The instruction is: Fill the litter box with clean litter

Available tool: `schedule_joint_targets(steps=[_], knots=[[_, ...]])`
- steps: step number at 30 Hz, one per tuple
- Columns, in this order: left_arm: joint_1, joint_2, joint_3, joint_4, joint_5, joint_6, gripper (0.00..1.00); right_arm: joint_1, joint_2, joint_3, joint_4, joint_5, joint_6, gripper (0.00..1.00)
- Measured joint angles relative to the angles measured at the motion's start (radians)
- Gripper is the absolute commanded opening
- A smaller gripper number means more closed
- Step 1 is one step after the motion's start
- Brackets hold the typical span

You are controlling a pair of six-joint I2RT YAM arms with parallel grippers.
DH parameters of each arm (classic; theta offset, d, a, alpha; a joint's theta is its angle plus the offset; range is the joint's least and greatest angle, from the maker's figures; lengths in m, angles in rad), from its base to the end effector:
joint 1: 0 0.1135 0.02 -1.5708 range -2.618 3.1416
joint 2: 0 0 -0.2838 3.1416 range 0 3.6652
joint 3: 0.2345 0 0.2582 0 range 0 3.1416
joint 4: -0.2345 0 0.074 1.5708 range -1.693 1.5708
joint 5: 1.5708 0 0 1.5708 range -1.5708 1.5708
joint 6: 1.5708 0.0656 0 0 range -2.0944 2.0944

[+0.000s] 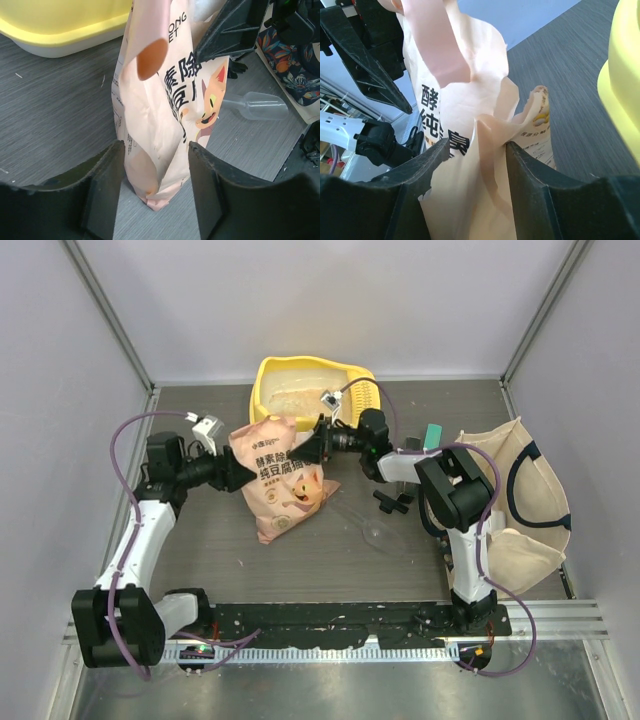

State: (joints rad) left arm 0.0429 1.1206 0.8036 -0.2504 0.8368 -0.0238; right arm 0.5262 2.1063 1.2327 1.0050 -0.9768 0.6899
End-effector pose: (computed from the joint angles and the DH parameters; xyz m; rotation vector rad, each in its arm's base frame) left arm 0.2551 -0.0378 0.2844 0.4182 2.0023 -0.8732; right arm 0.3893 0.2890 0.2181 -0.7808 1.5637 1.6259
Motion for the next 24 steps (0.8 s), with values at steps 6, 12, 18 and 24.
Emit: schedule_joint_targets(steps=[6, 12, 18, 24], knots=[[-0.003, 0.031, 0.0, 0.039, 0.001, -0.027, 0.43, 0.0, 0.031, 0.053, -0.019, 0.006, -0.018, 0.44], [-0.003, 0.057, 0.005, 0.056, -0.001, -0.042, 0.27, 0.0, 0.087, 0.117, -0.013, -0.014, 0.026, 0.25], [-0.007, 0.083, 0.016, 0.06, -0.003, -0.056, 0.04, -0.014, 0.089, 0.117, -0.01, -0.037, 0.093, 0.08], [-0.008, 0.125, 0.036, 0.075, -0.007, -0.085, 0.0, -0.048, 0.082, 0.097, -0.013, -0.046, 0.166, 0.01]])
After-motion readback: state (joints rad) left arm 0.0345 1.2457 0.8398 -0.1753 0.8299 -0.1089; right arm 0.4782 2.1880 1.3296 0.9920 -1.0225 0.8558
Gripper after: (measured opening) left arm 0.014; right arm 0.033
